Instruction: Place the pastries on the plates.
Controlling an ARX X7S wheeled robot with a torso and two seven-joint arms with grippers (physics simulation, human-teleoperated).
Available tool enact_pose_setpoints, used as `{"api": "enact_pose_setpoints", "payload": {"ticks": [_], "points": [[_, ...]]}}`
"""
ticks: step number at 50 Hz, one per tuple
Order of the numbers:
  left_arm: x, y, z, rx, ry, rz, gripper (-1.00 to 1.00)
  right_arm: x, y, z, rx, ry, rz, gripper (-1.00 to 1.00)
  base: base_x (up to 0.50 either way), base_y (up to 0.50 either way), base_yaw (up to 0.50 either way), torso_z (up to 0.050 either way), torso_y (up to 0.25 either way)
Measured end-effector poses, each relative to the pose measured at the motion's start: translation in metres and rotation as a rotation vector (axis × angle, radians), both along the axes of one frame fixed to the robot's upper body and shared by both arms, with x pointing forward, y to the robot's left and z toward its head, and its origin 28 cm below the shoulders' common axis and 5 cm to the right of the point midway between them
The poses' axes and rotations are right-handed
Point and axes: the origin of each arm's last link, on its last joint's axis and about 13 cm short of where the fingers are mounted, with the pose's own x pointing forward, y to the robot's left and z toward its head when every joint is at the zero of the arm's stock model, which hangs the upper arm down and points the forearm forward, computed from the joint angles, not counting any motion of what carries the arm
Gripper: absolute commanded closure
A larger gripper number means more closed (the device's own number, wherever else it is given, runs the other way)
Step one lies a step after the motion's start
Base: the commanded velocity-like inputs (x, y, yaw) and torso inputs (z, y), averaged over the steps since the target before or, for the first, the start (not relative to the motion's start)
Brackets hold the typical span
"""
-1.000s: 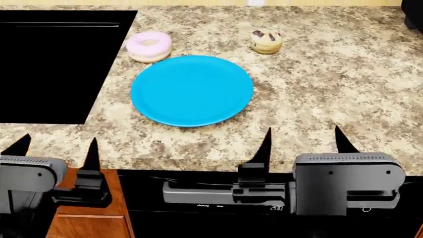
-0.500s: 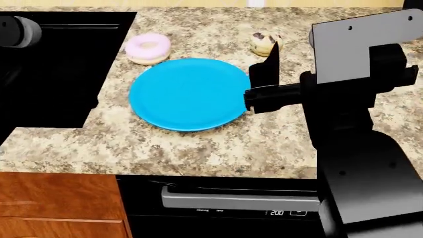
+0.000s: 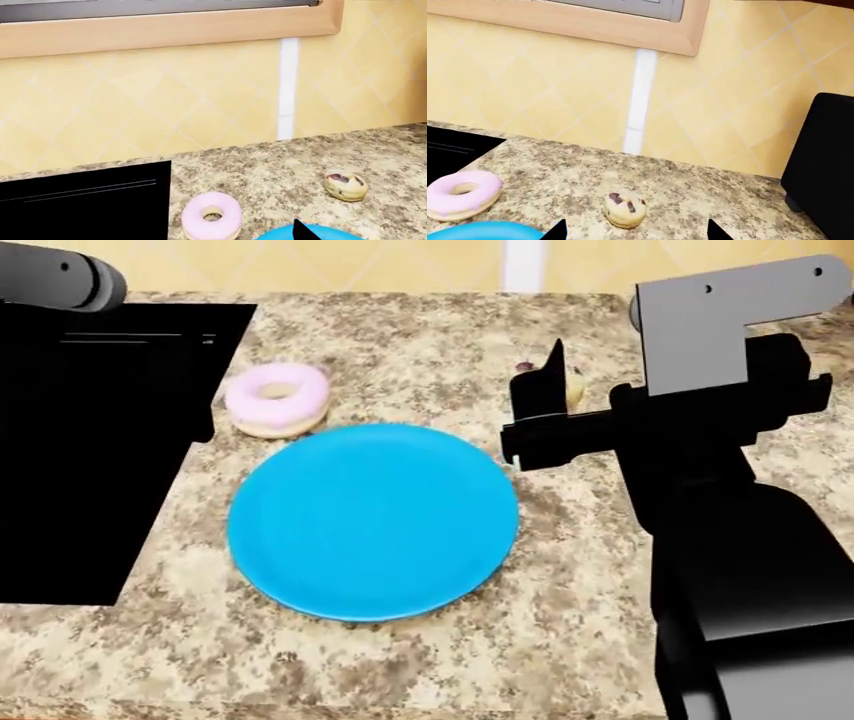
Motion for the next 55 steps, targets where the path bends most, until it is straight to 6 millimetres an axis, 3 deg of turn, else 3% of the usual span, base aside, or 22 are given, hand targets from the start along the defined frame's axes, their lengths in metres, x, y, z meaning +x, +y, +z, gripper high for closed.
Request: {"api": "enact_pose_setpoints", "payload": {"ticks": [42,55], "points": [[0.0068,0.0046,-0.0027,0.028,0.025,0.008,-1.00,0.0043,-0.0019,-0.0034,-0.008,0.031,0.013,-1.00,0.40,0.00,0.00,0.000,0.001],[0.0077,0.0039,-0.0065,0.034,0.049,0.002,-1.00,0.0005,-0.0003,-0.0080,-0.006,0.077,0.032,-1.00,0.11,0.00,0.00,0.000,0.001]]}}
